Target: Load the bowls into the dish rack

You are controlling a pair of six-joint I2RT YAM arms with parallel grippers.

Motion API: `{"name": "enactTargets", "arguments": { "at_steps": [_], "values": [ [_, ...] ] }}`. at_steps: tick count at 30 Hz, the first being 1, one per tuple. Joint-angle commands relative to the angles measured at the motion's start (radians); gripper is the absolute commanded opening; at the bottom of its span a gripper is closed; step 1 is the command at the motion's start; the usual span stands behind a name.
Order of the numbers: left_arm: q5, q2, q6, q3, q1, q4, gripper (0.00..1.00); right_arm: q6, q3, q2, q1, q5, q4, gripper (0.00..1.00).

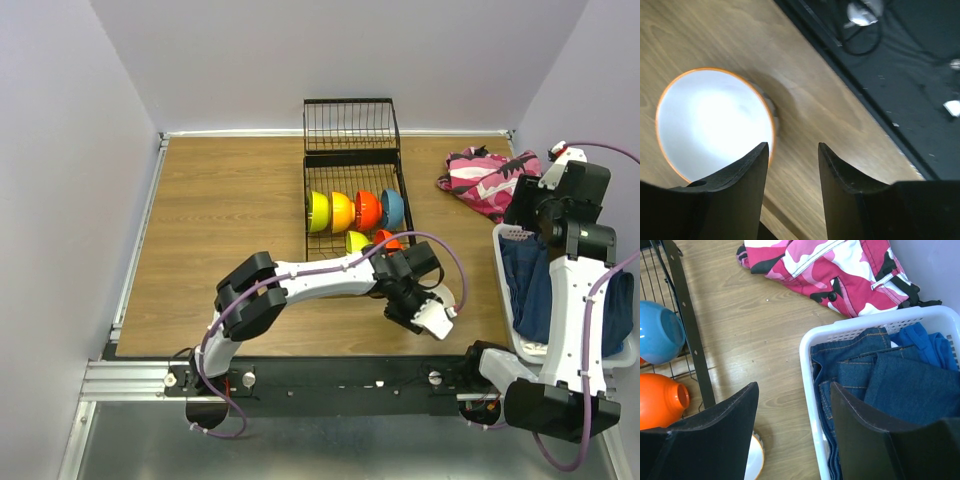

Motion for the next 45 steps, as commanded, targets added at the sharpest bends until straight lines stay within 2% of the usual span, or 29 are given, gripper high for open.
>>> {"name": "enactTargets", "arguments": {
  "at_steps": [1, 10, 16, 17, 21, 29, 34, 39, 40, 45],
  "values": [
    [-0.037, 0.057, -0.018, 0.057, -0.004, 0.091, 0.52, 0.009, 0.025, 0.016, -0.01, -0.019, 0.022, 0.67],
    [-0.08, 0.127, 0.005, 0.08, -0.004, 0.07, 0.4, 0.012, -0.004, 0.014, -0.01, -0.022, 0.023, 0.67],
    [-0.122, 0.115, 0.016, 0.022, -0.024, 0.084, 0.24, 0.017, -0.013, 0.007, -0.012, -0.022, 0.023, 0.67],
    [-0.131, 0.115, 0.016, 0.016, -0.027, 0.082, 0.16, 0.017, -0.013, 0.004, -0.012, -0.02, 0.022, 0.67],
    [-0.131, 0.092, 0.002, -0.001, -0.041, 0.073, 0.01, 0.015, -0.016, -0.002, -0.013, -0.017, 0.019, 0.67],
    [-0.053, -0.053, -0.05, -0.063, -0.059, 0.038, 0.0, 0.01, 0.011, 0.007, -0.013, -0.01, 0.005, 0.67],
    [0.002, -0.23, -0.111, -0.11, -0.059, 0.009, 0.0, 0.009, 0.022, 0.016, -0.013, -0.005, 0.002, 0.67],
    [0.056, -0.417, -0.287, -0.136, -0.029, 0.044, 0.0, 0.0, 0.01, 0.007, -0.013, 0.015, -0.001, 0.67],
    [0.071, -0.446, -0.385, -0.148, -0.013, 0.064, 0.0, -0.002, 0.001, 0.001, -0.013, 0.021, -0.001, 0.67],
    [0.165, -0.654, -0.731, -0.3, 0.194, 0.275, 0.0, -0.008, -0.013, 0.008, -0.015, 0.027, -0.003, 0.67]
  ]
}}
